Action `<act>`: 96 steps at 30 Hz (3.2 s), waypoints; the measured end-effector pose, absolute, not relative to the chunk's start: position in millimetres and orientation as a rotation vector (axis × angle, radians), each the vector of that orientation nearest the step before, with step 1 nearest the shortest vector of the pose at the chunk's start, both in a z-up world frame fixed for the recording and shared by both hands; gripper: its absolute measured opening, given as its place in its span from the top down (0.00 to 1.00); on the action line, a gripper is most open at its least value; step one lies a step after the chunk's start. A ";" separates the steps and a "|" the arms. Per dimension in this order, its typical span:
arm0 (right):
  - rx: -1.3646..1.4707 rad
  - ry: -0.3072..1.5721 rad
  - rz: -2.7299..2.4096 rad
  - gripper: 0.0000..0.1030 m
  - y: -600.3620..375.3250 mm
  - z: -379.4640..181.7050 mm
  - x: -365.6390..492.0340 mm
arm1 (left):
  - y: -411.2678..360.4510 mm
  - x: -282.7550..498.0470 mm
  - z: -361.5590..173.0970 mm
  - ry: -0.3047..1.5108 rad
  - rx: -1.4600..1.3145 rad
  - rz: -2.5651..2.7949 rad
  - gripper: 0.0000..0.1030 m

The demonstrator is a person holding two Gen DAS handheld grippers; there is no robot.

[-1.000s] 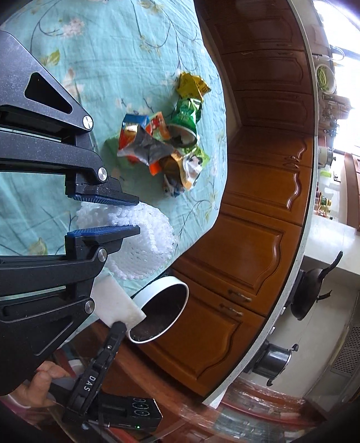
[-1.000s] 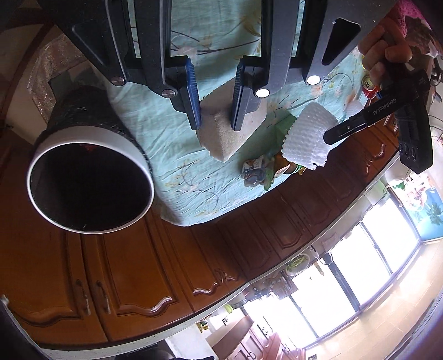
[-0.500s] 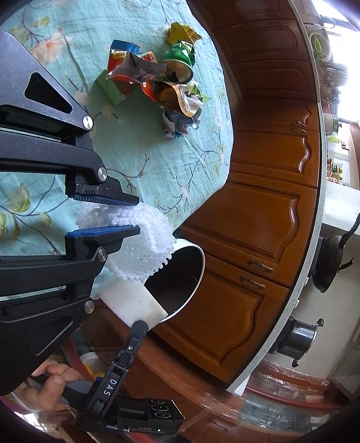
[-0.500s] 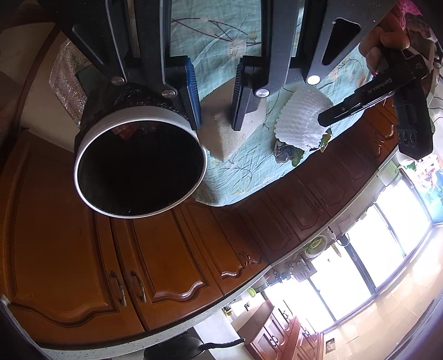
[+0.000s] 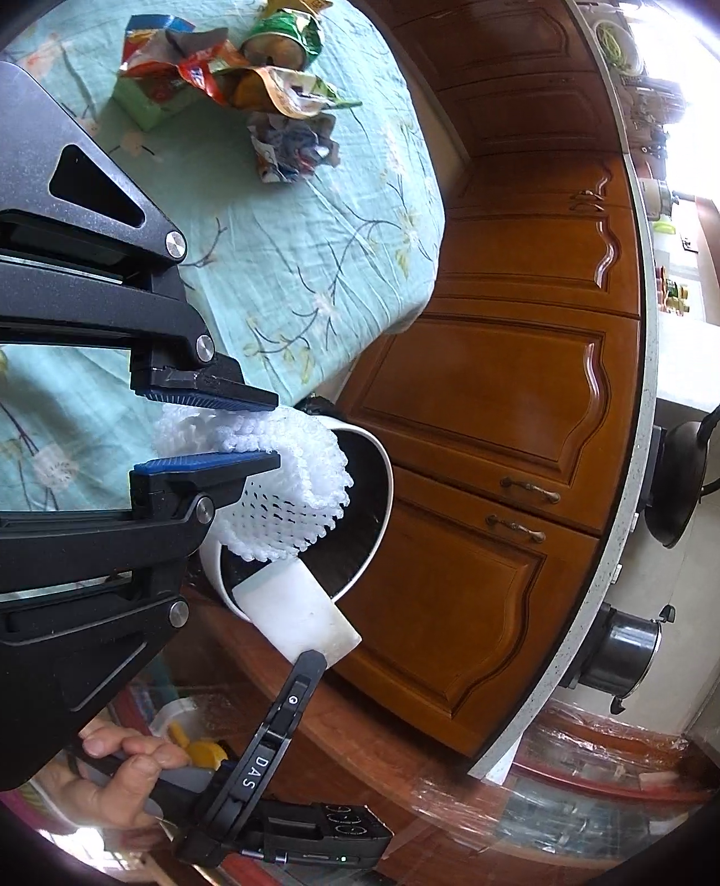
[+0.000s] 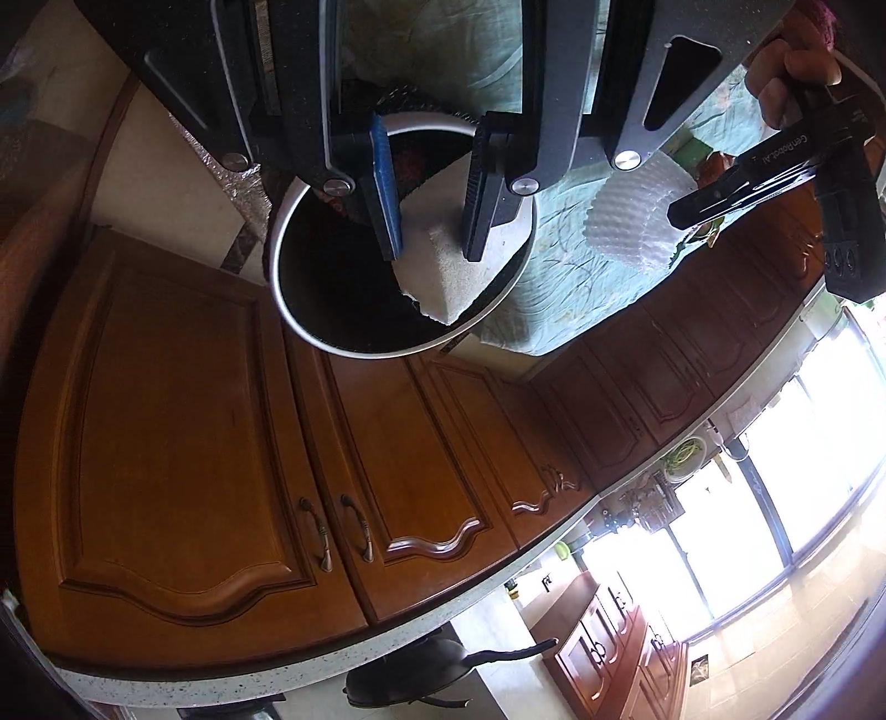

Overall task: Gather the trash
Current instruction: 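Carry the foam sleeve and foam block in both tools over the bin, then open both tools to drop the foam sleeve and block into the bin, then move both open tools back toward the remaining trash on the table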

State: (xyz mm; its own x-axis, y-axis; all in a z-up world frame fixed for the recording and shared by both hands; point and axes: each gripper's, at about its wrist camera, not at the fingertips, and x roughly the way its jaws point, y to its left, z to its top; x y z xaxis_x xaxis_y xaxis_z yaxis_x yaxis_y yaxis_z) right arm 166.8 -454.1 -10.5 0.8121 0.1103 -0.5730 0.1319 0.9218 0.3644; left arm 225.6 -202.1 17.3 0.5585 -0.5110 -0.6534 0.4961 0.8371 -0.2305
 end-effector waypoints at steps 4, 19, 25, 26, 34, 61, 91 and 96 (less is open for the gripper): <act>0.383 0.643 -0.045 0.78 -460.4 -16.4 176.2 | -227.8 237.6 16.4 0.784 0.010 -0.603 0.87; 0.310 0.710 -0.097 0.76 -471.2 -30.3 201.0 | -294.5 275.4 -9.8 0.882 0.116 -0.613 0.87; 0.280 0.736 -0.112 0.75 -472.2 -34.2 210.3 | -306.0 291.4 -18.8 0.911 0.125 -0.606 0.87; 0.277 0.742 -0.114 0.75 -472.3 -35.1 211.6 | -306.7 292.2 -20.2 0.915 0.125 -0.606 0.86; 0.310 0.730 -0.108 0.39 -476.4 -37.5 208.9 | -309.9 295.9 -25.3 0.944 0.105 -0.616 0.56; 0.500 0.706 0.124 0.12 -371.0 -53.2 156.7 | -115.6 196.2 -20.9 0.845 -0.141 -0.407 0.42; 0.411 0.799 0.382 0.13 -233.2 -54.3 223.0 | 27.3 196.1 -30.2 0.826 -0.295 -0.165 0.42; 0.391 0.784 0.392 0.27 -217.4 -48.2 249.0 | 24.8 215.0 -28.5 0.828 -0.247 -0.172 0.43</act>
State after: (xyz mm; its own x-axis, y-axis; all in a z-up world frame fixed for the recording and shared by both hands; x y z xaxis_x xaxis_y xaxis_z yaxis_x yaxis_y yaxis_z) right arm 249.0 -217.4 -48.2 0.6443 0.4765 -0.5982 -0.1925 0.8580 0.4762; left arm 215.0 24.8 -28.5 0.6648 -0.2461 -0.7053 0.0543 0.9576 -0.2829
